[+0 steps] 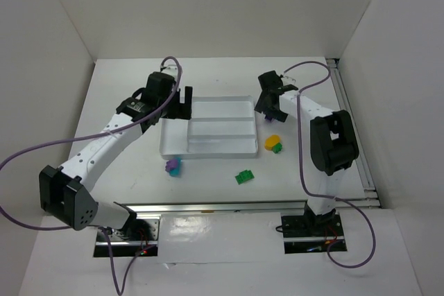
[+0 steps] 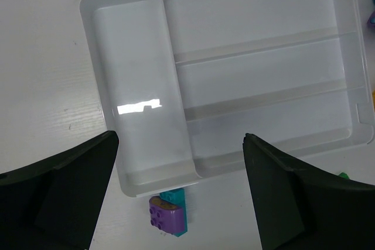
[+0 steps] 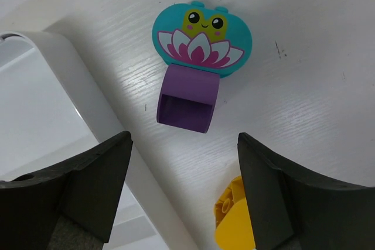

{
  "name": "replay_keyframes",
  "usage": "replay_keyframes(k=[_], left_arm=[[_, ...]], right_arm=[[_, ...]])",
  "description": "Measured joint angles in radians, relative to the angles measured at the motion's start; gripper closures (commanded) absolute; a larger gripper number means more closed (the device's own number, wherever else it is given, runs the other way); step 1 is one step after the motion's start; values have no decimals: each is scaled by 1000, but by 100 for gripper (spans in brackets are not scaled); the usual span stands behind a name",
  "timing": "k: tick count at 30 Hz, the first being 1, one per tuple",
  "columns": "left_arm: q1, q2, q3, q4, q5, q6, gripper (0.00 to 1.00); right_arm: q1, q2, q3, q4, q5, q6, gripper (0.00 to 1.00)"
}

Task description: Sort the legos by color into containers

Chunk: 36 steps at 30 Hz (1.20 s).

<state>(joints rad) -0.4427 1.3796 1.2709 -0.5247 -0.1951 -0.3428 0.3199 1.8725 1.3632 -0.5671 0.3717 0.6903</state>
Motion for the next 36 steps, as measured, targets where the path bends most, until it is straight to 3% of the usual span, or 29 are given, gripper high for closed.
replay_keyframes(k=[13,23,26,27,31,36], left_arm=[[0,27,1,0,0,24,0],[0,55,11,-1,26,27,0],[10,68,35,-9,48,31,0],[21,79,60,-26,65,32,0],[124,153,220,-92,211,34,0],[182,204,361,-120,503,49,0]], right_arm=[[-20,89,61,8,-21,-26,24],[-28,97,65,12,-11,-35,75],[-28,95,65,14,-23,-59,87],[-28,89,63,16,-29,-72,88],[-28,-31,-24,63,-80,-175,88],[-12,-406,-208,165,-233,-351,87]])
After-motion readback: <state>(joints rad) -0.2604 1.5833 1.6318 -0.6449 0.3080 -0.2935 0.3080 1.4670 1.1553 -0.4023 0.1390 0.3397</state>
